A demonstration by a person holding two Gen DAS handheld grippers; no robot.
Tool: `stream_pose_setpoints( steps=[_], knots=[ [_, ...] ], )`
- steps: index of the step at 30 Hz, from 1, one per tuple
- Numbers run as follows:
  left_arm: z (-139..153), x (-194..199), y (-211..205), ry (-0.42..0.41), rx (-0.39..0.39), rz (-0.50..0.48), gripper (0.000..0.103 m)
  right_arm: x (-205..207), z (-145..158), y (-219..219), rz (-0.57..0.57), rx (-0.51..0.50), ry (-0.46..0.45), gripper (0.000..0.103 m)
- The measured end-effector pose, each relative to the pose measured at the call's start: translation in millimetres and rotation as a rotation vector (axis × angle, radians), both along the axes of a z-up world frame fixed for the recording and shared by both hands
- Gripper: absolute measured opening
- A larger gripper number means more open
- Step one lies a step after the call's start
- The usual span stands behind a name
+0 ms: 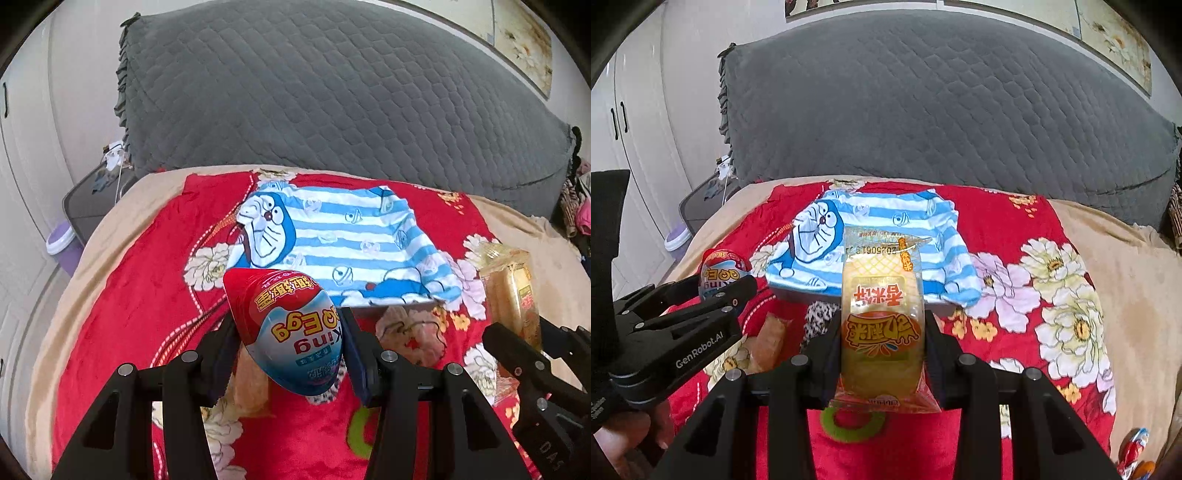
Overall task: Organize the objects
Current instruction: 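Carry the King Egg with the left tool while the right tool carries the yellow cake onto the striped shirt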
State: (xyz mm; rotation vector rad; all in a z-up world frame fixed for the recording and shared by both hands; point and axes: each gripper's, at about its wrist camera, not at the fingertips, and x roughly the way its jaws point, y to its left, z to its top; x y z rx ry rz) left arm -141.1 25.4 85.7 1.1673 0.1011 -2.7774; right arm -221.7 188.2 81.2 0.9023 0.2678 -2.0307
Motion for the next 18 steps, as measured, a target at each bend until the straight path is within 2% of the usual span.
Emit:
stream_pose_setpoints(
  steps=[18],
  knots=[
    [-5, -88, -14, 0.015, -0.010, 0.000, 0.054, -51, 12, -66, 0.007, -0.041, 0.020, 0.040]
  ],
)
